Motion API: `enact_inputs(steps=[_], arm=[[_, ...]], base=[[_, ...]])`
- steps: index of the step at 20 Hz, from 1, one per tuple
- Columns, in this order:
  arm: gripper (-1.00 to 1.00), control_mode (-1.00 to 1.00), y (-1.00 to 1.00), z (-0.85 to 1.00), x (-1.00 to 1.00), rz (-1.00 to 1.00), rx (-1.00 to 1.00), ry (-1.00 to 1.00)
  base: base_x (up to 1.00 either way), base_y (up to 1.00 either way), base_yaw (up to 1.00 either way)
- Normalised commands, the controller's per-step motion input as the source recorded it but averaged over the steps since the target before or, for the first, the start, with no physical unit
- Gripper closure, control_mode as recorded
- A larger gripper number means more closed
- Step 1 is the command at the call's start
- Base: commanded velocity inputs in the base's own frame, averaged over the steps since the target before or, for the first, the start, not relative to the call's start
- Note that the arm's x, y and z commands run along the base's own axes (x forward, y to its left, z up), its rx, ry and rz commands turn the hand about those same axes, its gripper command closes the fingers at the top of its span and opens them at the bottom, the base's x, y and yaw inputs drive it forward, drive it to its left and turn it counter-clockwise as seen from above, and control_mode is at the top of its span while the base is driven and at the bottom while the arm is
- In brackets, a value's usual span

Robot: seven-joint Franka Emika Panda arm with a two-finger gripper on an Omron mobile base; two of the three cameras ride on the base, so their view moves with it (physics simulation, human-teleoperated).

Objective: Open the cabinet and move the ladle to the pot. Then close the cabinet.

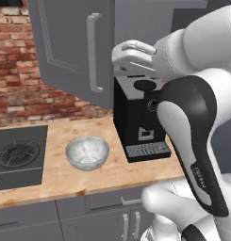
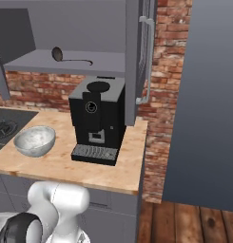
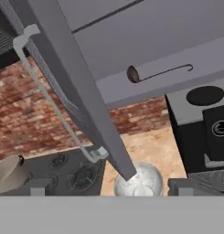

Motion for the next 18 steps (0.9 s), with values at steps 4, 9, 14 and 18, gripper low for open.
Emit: enact_inputs(steps=[4, 9, 14, 18], arm=[[-1.00, -1.00, -1.00, -0.02, 0.05, 0.08, 0.22, 0.00], [-1.00, -1.00, -0.92, -0.25, 0.49, 0.15, 0.30, 0.00], [-1.00, -1.00, -0.23, -0.46, 0.81, 0.16, 0.31, 0.02], [-1.00, -1.00, 0.28, -0.37, 0.91, 0.15, 0.26, 0.09]], base=[[0.00, 0.00, 0.00], [0.00, 0.00, 0.00], [0.00, 0.00, 0.00], [0.00, 0.00, 0.00]])
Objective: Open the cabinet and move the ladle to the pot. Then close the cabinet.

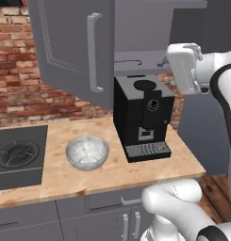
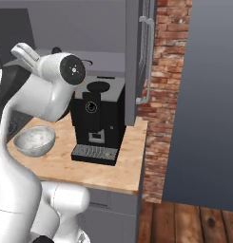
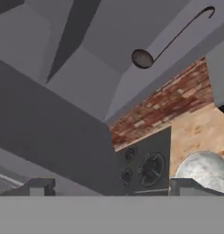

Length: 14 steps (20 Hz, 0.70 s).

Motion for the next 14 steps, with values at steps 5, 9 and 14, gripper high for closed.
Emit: enact_inputs(steps=[5, 9, 14], arm=[[-1.00, -1.00, 0.50, -0.07, 0.98, 0.15, 0.21, 0.15], [-1.00, -1.00, 0.70, 0.00, 0.86, 0.19, 0.15, 0.19], [-1.00, -1.00, 0.85, 0.00, 0.36, 0.25, 0.05, 0.17]], base=[[0.00, 0.00, 0.00], [0.00, 0.00, 0.00], [0.00, 0.00, 0.00]])
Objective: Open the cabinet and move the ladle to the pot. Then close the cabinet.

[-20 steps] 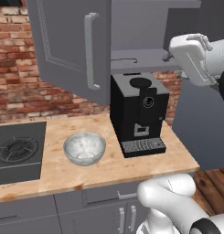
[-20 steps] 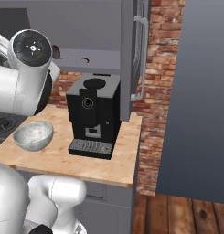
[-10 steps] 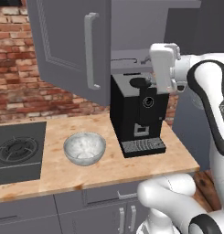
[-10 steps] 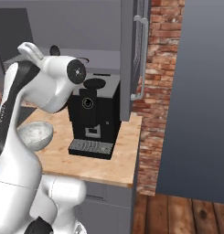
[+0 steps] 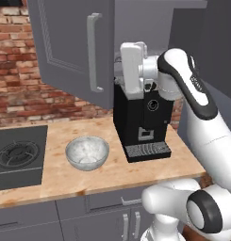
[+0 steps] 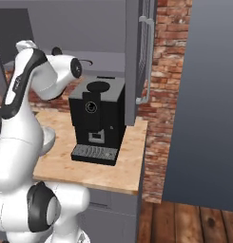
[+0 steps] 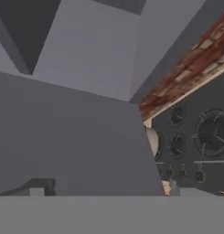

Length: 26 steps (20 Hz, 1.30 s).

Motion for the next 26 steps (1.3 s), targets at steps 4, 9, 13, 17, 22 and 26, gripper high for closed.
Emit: enact_inputs(steps=[4, 9, 13, 17, 22, 26], arm=[[-1.00, -1.00, 0.82, 0.00, 0.13, 0.25, 0.03, 0.13], [-1.00, -1.00, 0.82, 0.10, -0.05, 0.25, 0.00, 0.04], [-1.00, -1.00, 0.92, 0.12, -0.37, 0.24, 0.00, 0.00], [-1.00, -1.00, 0.99, 0.09, -0.45, 0.21, 0.00, 0.00], [-1.00, -1.00, 0.93, 0.03, -0.27, 0.16, 0.00, 0.00], [-1.00, -1.00, 0.23, 0.13, -0.06, 0.05, -0.04, -0.14]], base=[[0.00, 0.00, 0.00], [0.00, 0.00, 0.00], [0.00, 0.00, 0.00], [0.00, 0.00, 0.00], [0.00, 0.00, 0.00], [0.00, 0.00, 0.00]])
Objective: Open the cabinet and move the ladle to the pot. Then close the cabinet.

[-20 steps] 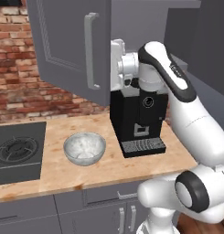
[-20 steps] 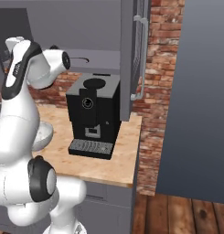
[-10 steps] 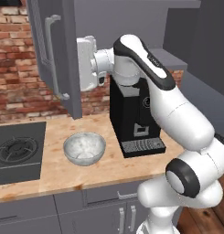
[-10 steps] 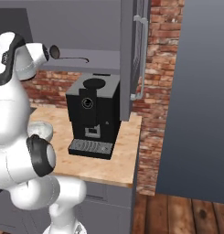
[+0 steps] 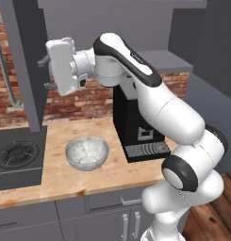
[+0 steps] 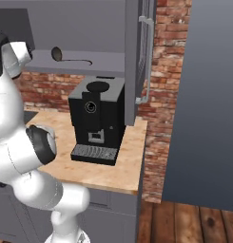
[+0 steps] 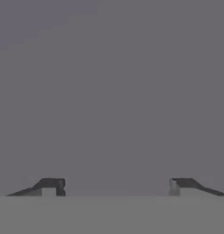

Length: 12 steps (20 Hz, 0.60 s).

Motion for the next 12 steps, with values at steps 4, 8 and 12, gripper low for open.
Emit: enact_inputs(steps=[4, 8, 12], arm=[[-1.00, -1.00, -0.59, 0.28, 0.04, -0.10, -0.28, -0.29], [-1.00, -1.00, -0.82, 0.21, 0.04, -0.18, -0.34, -0.30], [-1.00, -1.00, -0.83, 0.08, 0.05, -0.17, -0.33, -0.31]], base=[[0.00, 0.00, 0.00], [0.00, 0.00, 0.00], [0.00, 0.00, 0.00]])
